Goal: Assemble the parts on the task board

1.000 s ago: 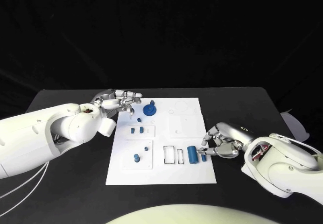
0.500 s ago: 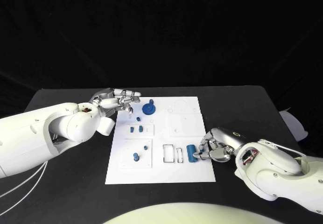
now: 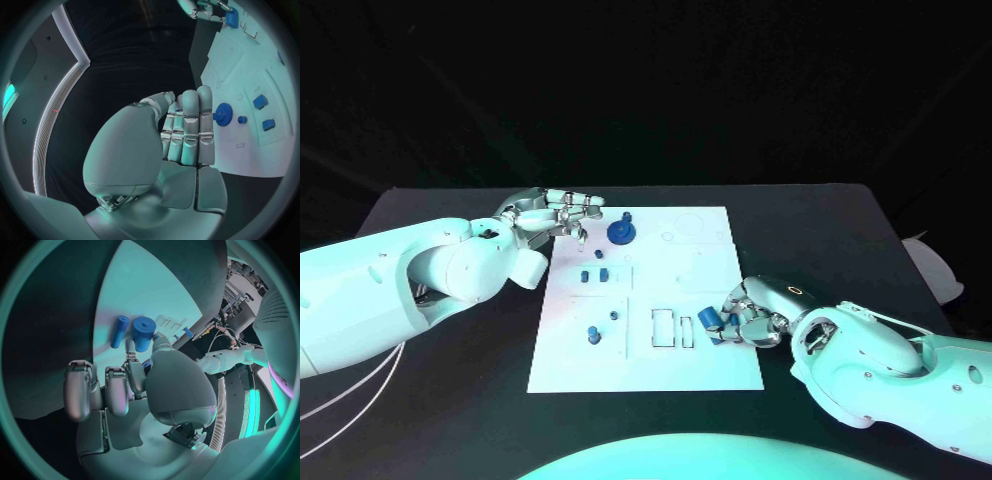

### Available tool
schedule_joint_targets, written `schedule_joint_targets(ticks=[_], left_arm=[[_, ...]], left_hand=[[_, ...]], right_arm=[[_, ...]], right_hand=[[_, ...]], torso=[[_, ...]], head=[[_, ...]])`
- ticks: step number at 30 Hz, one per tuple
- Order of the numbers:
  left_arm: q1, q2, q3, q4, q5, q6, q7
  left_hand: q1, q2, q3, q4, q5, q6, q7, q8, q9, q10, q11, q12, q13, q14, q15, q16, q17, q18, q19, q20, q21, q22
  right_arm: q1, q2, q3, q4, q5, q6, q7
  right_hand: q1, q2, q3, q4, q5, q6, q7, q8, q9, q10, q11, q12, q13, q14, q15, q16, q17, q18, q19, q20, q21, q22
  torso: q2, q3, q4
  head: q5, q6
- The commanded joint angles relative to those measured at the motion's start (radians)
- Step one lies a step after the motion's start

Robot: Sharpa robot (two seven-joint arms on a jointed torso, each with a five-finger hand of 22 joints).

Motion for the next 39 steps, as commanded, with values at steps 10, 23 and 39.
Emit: schedule_joint_targets(ticks=[10, 23, 39], left_arm=[[0.000, 0.000, 0.001, 0.003, 0.004, 0.020, 0.001], [0.000, -0.003, 0.000, 0.005, 0.004, 0.021, 0.000], [0.000, -0.003, 0.000, 0.004, 0.004, 0.024, -0.001]], left_hand=[[-0.004, 0.012, -0.004, 0.000, -0.001, -0.001, 0.004, -0.002, -0.002, -0.007, 0.002, 0.006, 0.001, -0.006, 0.001, -0.004, -0.002, 0.015, -0.004, 0.004, -0.006, -0.001], [-0.004, 0.012, -0.004, 0.000, -0.001, -0.001, 0.004, -0.002, -0.002, -0.007, 0.002, 0.006, 0.001, -0.006, 0.001, -0.004, -0.002, 0.015, -0.004, 0.004, -0.006, -0.001], [-0.006, 0.014, -0.005, 0.001, 0.000, -0.001, 0.004, -0.002, -0.003, -0.009, 0.002, 0.007, 0.002, -0.007, 0.001, -0.003, -0.002, 0.015, -0.004, 0.004, -0.007, -0.002]], right_arm=[[-0.022, 0.040, 0.000, -0.033, -0.006, 0.045, -0.017], [-0.032, 0.052, 0.000, -0.048, -0.022, 0.017, -0.028], [-0.004, 0.025, 0.014, 0.052, -0.018, -0.124, -0.030]], right_hand=[[-0.011, 0.006, -0.008, 0.000, 0.004, -0.005, -0.001, 0.006, 0.004, 0.002, 0.001, 0.006, 0.002, 0.083, -0.001, 0.005, 0.162, -0.008, 0.036, -0.005, -0.006, 0.214], [0.011, 0.017, -0.006, -0.004, 0.012, 0.002, -0.006, 0.011, 0.015, 0.004, -0.003, 0.010, 0.009, 0.084, -0.004, 0.007, 0.166, -0.010, 0.038, -0.006, 0.000, 0.216], [0.036, 0.038, -0.012, -0.003, 0.066, 0.023, -0.017, 0.022, 0.039, 0.024, -0.013, 0.035, 0.036, 0.089, -0.011, 0.020, 0.190, -0.017, 0.052, -0.013, 0.035, 0.225]], torso=[[0.000, 0.0004, 0.0001], [0.000, 0.0011, -0.0005], [-0.001, -0.0007, 0.0001]], head=[[0.005, -0.002], [0.009, -0.005], [0.005, 0.000]])
